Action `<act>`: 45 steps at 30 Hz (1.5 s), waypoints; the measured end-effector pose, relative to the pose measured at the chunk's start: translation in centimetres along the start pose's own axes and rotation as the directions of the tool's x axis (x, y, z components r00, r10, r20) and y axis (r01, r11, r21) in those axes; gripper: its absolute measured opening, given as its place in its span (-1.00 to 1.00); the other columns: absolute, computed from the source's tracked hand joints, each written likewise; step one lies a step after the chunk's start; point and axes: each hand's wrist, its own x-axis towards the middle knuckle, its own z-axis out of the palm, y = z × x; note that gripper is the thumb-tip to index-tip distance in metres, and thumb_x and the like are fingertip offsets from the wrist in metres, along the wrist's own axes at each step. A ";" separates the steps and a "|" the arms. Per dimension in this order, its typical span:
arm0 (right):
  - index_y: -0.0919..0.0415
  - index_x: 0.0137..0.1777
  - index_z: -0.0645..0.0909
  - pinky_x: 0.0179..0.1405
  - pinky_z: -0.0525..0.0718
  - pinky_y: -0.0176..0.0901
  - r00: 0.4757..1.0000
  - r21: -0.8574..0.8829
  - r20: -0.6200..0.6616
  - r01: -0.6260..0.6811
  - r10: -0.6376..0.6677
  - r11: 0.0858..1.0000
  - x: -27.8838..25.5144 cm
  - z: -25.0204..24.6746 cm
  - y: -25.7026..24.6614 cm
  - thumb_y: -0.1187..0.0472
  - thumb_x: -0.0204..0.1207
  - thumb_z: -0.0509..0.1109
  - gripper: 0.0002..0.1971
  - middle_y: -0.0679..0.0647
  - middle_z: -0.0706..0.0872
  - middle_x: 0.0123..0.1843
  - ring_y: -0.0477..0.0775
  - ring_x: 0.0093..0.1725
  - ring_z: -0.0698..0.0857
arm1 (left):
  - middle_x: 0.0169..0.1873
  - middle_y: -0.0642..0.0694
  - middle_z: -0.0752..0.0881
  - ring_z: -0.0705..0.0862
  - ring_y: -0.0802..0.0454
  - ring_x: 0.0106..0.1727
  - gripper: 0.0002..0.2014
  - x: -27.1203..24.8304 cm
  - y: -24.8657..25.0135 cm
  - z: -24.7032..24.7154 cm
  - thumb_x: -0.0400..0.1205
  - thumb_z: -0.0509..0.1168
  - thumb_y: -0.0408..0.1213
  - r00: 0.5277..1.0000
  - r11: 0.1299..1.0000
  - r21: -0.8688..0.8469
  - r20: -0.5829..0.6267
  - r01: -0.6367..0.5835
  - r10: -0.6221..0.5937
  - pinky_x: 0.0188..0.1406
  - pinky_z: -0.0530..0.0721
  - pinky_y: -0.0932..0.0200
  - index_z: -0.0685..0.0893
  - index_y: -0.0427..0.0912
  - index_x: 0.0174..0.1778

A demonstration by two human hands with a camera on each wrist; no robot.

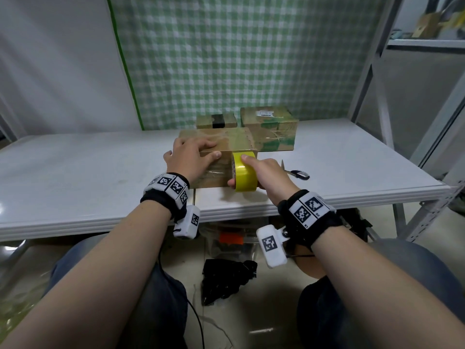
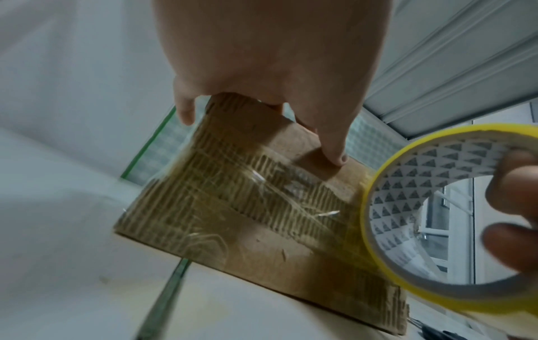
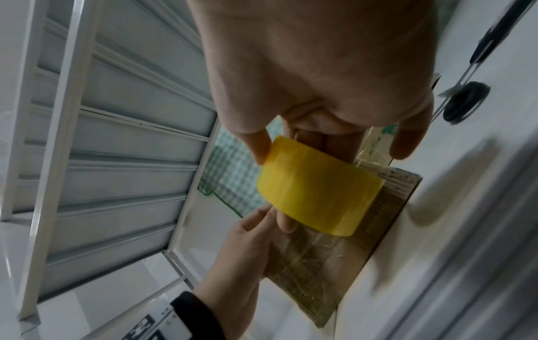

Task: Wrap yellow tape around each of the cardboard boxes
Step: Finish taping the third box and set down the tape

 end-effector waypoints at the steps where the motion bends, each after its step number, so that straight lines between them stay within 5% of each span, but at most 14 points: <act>1: 0.34 0.24 0.54 -0.29 0.64 -0.41 1.000 -0.003 0.002 -0.005 0.005 1.000 0.0 0.1 0.1 -0.01 0.74 0.28 -0.63 0.30 0.88 -0.13 0.06 -0.16 0.88 | 0.41 0.27 0.63 0.28 0.02 0.57 -0.63 -0.1 0.1 0.0 0.62 0.33 0.27 1.000 1.000 0.011 0.012 0.000 0.000 0.50 0.22 -0.32 0.69 0.33 0.32; 3: 0.32 0.23 0.56 -0.45 0.56 -0.45 1.000 -0.007 0.013 -0.008 0.008 1.000 0.2 0.4 0.3 0.01 0.76 0.25 -0.66 0.30 0.88 -0.10 0.06 -0.18 0.86 | 0.41 0.28 0.62 0.24 0.02 0.59 -0.68 -0.4 0.3 -0.1 0.65 0.32 0.22 1.000 1.000 0.025 0.029 -0.002 0.001 0.57 0.05 -0.42 0.67 0.32 0.31; 8: 0.24 0.17 0.75 0.36 0.66 0.08 1.000 -0.050 -0.008 0.002 -0.002 0.999 1.1 0.3 0.8 -0.07 0.70 0.31 -0.62 0.21 0.89 0.02 0.18 0.15 0.83 | 0.20 0.20 0.64 0.37 -0.04 0.45 -0.85 -1.7 1.4 -0.6 0.58 0.49 -0.01 0.966 0.995 -0.041 -0.242 0.086 -0.093 0.41 0.16 -0.16 0.66 0.22 -0.01; 10: 0.28 0.22 0.77 0.41 0.62 0.08 0.997 -0.118 -0.076 -0.003 -0.006 0.993 1.5 -0.1 0.8 -0.13 0.60 0.46 -0.54 0.27 0.82 0.21 0.21 0.21 0.76 | 0.03 0.16 0.67 0.52 0.04 0.22 -0.87 -2.3 2.3 -1.3 0.59 0.48 -0.04 0.946 0.996 -0.072 -0.315 0.049 -0.069 0.18 0.29 0.01 0.63 0.17 -0.09; 12: 0.45 0.29 0.71 0.23 0.65 -0.11 0.993 -0.157 -0.112 0.014 -0.032 0.987 1.5 -0.3 0.7 -0.09 0.55 0.55 -0.42 0.37 0.75 0.26 0.17 0.10 0.75 | -0.17 0.12 0.73 0.65 0.13 -0.05 -0.87 -2.8 2.8 -1.7 0.61 0.46 -0.09 0.970 0.961 -0.277 -0.230 0.017 -0.084 0.06 0.55 0.07 0.62 0.11 -0.17; 15: 0.51 0.00 0.77 -0.25 0.59 -0.35 0.993 -0.169 -0.080 0.076 -0.090 0.983 1.4 -0.4 0.7 0.03 0.55 0.58 -0.57 0.20 0.79 -0.18 -0.03 -0.23 0.70 | -0.21 0.04 0.83 0.77 0.06 -0.12 -0.82 -3.6 3.3 -1.6 0.68 0.37 0.00 0.987 0.852 -0.499 0.056 0.159 -0.152 0.10 0.75 0.02 0.74 -0.01 -0.12; 18: 0.58 -0.06 0.69 -0.33 0.54 -0.12 0.994 -0.154 0.002 0.105 -0.106 0.982 1.2 0.3 0.9 -0.06 0.38 0.69 -0.40 0.26 0.64 -0.24 0.12 -0.30 0.59 | -0.02 -0.05 0.85 0.80 0.02 -0.10 -0.67 -4.2 4.0 -1.2 0.73 0.34 0.02 0.948 0.746 -0.594 0.274 0.300 -0.163 -0.21 0.76 0.24 0.77 -0.20 0.07; 21: 0.24 -0.31 0.66 -0.31 0.43 -0.10 0.992 -0.246 0.087 0.105 -0.086 0.964 0.9 0.4 0.4 -0.23 0.20 0.71 -0.48 0.19 0.56 -0.34 0.12 -0.31 0.52 | 0.12 -0.10 0.80 0.77 0.05 -0.09 -0.68 -4.1 4.5 -0.9 0.67 0.45 -0.08 0.932 0.683 -0.639 0.302 0.354 -0.201 -0.38 0.71 0.29 0.72 -0.24 0.20; 27: 0.20 -0.35 0.69 -0.48 0.44 -0.34 0.951 -0.349 -0.135 0.217 -0.278 0.912 1.3 -2.3 -1.2 -0.15 0.56 0.50 -0.57 -0.03 0.67 -0.48 -0.20 -0.56 0.53 | 0.02 -0.16 0.77 0.76 0.03 -0.13 -0.79 -4.5 5.1 -1.4 0.68 0.42 -0.30 0.871 0.538 -0.692 0.447 0.481 -0.203 -0.38 0.75 0.24 0.71 -0.23 0.22; 29: 0.11 -0.33 0.74 -0.13 0.61 -0.28 0.908 -0.322 -0.186 0.306 -0.376 0.896 2.3 -2.4 -1.2 -0.11 0.55 0.49 -0.66 -0.15 0.76 -0.31 -0.32 -0.27 0.67 | 0.00 -0.13 0.77 0.75 0.04 -0.15 -0.78 -4.7 5.2 -1.6 0.70 0.38 -0.28 0.857 0.542 -0.672 0.469 0.504 -0.215 -0.41 0.71 0.25 0.73 -0.19 0.25; 31: -0.14 -0.08 0.85 0.38 0.60 0.05 0.914 -0.400 -0.127 0.308 -0.385 0.863 3.4 -2.2 -0.8 -0.30 0.39 0.45 -0.68 -0.22 0.82 0.06 -0.09 0.32 0.65 | 0.06 -0.14 0.77 0.74 -0.01 -0.09 -0.74 -4.7 5.0 -1.8 0.70 0.37 -0.26 0.854 0.551 -0.662 0.471 0.508 -0.223 -0.32 0.71 0.20 0.74 -0.15 0.29; 33: -0.27 0.15 0.82 0.55 0.49 0.18 0.951 -0.474 -0.021 0.263 -0.309 0.841 4.0 -1.8 -0.3 -0.42 0.33 0.41 -0.53 -0.16 0.72 0.38 0.08 0.54 0.49 | 0.14 -0.16 0.77 0.73 -0.05 -0.03 -0.73 -4.7 4.8 -2.0 0.68 0.36 -0.26 0.858 0.556 -0.662 0.459 0.503 -0.230 -0.23 0.70 0.15 0.76 -0.11 0.29; 36: -0.13 0.29 0.78 0.50 0.39 -0.16 0.954 -0.419 0.066 0.293 -0.293 0.859 4.7 -1.3 0.4 -0.11 0.54 0.54 -0.67 -0.06 0.53 0.62 0.00 0.59 0.47 | 0.15 -0.17 0.76 0.72 -0.07 -0.01 -0.78 -4.8 4.6 -2.2 0.69 0.34 -0.26 0.862 0.560 -0.664 0.457 0.495 -0.220 -0.16 0.68 0.11 0.77 -0.08 0.23; 45: -0.05 0.24 0.82 0.57 0.48 -0.01 0.921 -0.433 0.058 0.371 -0.385 0.822 6.5 -1.4 0.8 0.15 0.53 0.60 -0.71 0.02 0.63 0.54 -0.06 0.45 0.60 | -0.19 -0.28 0.86 0.79 -0.03 -0.38 -0.67 -5.5 5.5 -2.2 0.86 0.13 -0.16 0.820 0.621 -0.631 0.571 0.466 -0.036 -0.24 0.78 0.05 0.56 -0.36 0.34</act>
